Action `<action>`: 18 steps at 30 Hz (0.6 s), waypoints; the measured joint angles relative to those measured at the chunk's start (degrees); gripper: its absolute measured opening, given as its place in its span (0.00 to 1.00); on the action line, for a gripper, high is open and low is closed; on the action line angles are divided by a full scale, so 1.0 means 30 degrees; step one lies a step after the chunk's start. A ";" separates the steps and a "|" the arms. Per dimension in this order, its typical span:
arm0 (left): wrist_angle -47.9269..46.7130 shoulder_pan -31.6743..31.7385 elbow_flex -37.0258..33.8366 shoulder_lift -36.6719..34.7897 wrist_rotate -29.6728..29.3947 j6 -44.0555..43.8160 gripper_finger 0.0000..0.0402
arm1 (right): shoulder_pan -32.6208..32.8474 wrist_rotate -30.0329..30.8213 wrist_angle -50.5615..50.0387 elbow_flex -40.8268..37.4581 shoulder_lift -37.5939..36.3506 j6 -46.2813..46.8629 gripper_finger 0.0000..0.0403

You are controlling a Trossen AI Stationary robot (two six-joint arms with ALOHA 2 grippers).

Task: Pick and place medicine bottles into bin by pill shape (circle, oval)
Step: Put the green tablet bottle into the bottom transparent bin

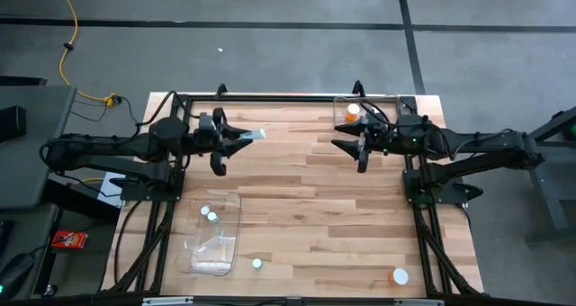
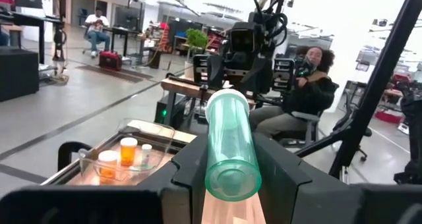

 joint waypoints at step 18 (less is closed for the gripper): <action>-0.3394 -0.1211 0.0839 -0.0022 0.4613 -0.0913 0.23 | 0.0007 0.0000 -0.0593 0.0000 0.0007 -0.0448 0.53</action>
